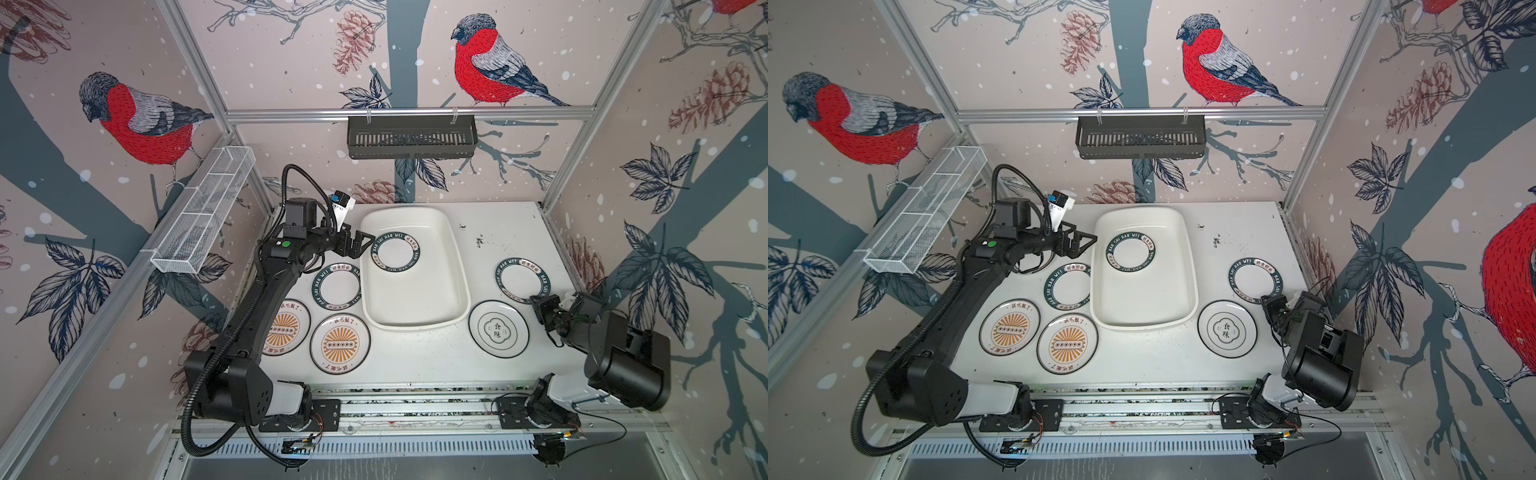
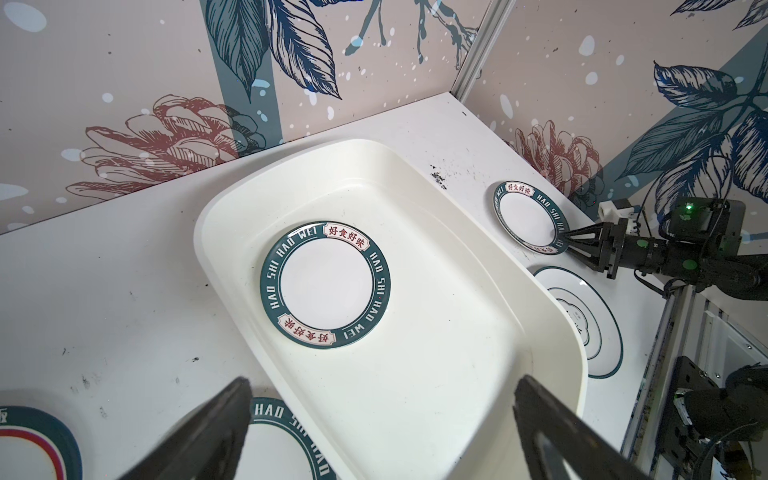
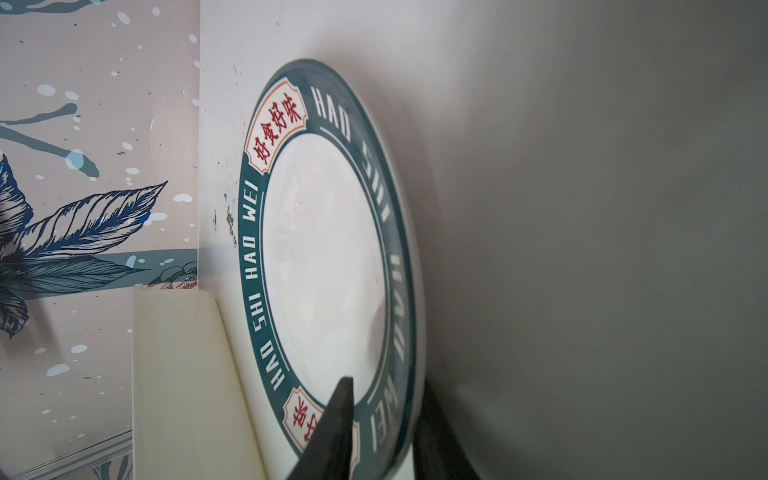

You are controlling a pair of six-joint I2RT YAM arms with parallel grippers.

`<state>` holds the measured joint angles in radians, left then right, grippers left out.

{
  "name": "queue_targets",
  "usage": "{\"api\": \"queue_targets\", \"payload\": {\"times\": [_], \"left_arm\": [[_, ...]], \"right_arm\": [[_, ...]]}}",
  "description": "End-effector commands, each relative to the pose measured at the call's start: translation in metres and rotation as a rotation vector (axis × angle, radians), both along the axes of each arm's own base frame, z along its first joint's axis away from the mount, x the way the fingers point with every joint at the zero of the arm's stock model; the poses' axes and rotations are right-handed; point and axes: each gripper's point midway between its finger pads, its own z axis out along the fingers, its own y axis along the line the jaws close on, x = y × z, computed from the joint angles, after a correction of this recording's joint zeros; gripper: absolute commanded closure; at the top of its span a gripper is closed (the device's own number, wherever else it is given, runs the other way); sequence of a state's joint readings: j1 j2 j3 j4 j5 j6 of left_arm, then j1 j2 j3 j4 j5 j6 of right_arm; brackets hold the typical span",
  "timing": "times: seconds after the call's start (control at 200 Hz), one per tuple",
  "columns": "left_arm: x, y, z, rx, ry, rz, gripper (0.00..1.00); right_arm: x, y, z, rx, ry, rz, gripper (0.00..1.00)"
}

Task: Place the plates into the plastic bin on the countertop
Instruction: 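Lower the right gripper onto the green-rimmed plate's rim beside the bin and close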

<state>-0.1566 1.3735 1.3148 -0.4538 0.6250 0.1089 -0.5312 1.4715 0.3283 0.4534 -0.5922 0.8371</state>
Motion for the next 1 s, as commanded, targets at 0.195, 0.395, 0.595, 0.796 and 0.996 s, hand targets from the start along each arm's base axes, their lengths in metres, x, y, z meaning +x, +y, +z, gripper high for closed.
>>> {"api": "queue_targets", "payload": {"times": [0.195,0.395,0.595,0.796,0.996], "left_arm": [[-0.001,-0.001,0.007,-0.004,-0.035,-0.012,0.02],[-0.002,-0.002,0.011,-0.009,-0.042,-0.013,0.02],[-0.004,-0.002,0.014,-0.015,-0.045,-0.014,0.02],[-0.004,-0.002,0.017,-0.014,-0.052,-0.013,0.02],[-0.004,-0.002,0.018,-0.015,-0.054,-0.012,0.02]], "right_arm": [[-0.001,0.003,0.001,0.017,-0.007,-0.005,0.79],[0.0,0.003,0.005,0.021,-0.023,-0.006,0.83],[0.004,0.002,0.009,0.026,-0.044,-0.01,0.87],[0.008,0.001,0.015,0.031,-0.072,-0.015,0.9],[0.011,0.002,0.019,0.047,-0.101,-0.013,0.95]]}}
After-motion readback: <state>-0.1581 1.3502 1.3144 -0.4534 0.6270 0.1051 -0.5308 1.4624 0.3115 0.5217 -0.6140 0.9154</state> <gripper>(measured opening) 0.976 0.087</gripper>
